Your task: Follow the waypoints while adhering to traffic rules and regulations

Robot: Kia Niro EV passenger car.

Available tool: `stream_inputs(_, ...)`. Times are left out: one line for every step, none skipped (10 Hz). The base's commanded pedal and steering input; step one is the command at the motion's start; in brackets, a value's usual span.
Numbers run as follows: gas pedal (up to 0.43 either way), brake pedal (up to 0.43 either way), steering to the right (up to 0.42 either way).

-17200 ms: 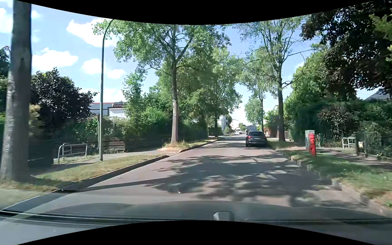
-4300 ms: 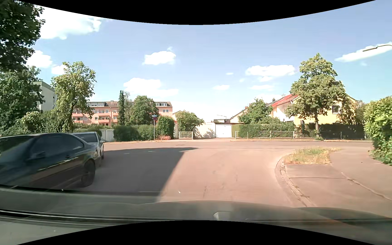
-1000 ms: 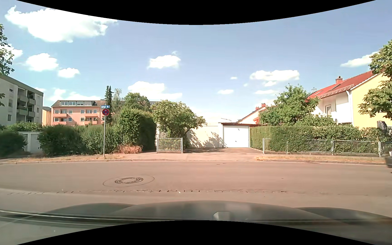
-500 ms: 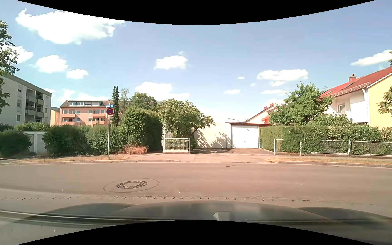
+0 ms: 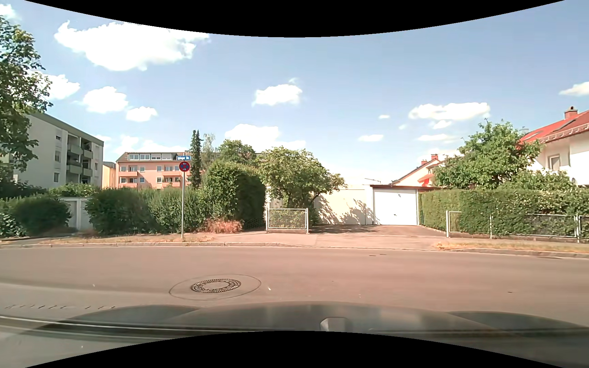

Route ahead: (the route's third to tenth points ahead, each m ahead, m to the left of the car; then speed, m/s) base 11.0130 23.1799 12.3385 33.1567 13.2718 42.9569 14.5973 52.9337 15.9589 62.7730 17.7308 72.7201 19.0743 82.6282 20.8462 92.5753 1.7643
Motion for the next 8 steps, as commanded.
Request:
stream_inputs(0.189, 0.006, -0.495)
stream_inputs(0.189, 0.006, -0.500)
stream_inputs(0.189, 0.006, -0.504)
stream_inputs(0.189, 0.006, -0.508)
stream_inputs(0.197, 0.006, -0.515)
stream_inputs(0.209, 0.006, -0.520)
stream_inputs(0.209, 0.006, -0.522)
stream_inputs(0.209, 0.006, -0.522)
